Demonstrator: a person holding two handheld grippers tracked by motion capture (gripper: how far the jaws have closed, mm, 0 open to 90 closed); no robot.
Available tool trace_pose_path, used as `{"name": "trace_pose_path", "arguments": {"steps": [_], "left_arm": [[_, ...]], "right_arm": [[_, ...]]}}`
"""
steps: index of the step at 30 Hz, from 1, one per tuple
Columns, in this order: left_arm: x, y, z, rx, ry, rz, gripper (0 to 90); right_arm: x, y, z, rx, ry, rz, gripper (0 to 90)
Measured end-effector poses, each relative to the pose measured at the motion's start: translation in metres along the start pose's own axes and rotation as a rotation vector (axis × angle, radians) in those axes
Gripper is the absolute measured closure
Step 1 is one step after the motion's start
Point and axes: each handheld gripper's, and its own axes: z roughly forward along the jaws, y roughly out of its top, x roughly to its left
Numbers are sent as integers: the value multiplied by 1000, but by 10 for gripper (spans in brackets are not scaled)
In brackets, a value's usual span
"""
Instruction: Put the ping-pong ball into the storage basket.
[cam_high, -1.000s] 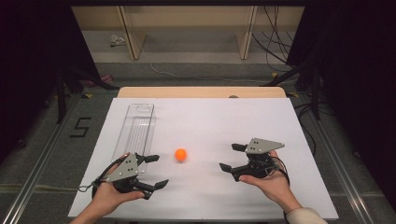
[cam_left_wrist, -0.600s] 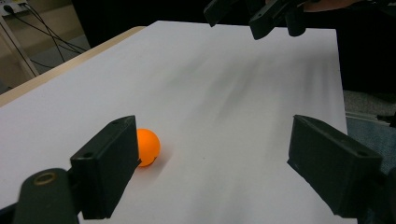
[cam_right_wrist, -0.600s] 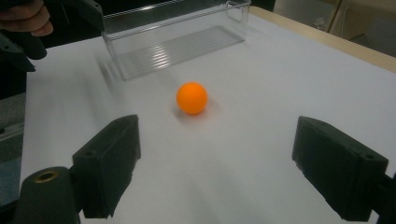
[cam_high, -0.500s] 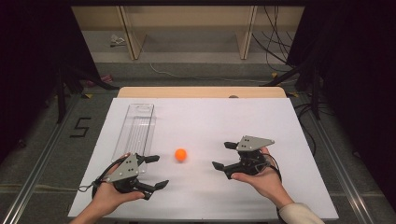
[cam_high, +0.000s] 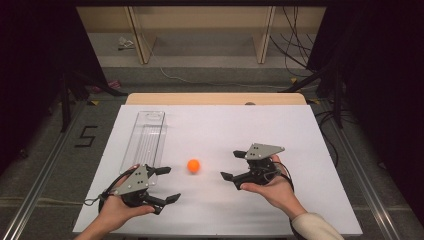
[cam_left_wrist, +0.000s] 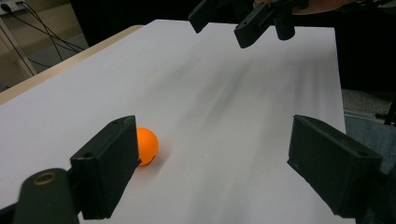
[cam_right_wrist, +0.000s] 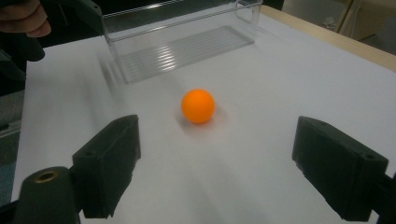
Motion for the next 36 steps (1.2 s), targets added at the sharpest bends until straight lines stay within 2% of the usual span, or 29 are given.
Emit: {"name": "trace_pose_path", "arguments": {"steps": [36], "left_arm": [[0,0,0,-1,1,1,159]], "right_arm": [[-4,14,49,41,30,-18,162]]}}
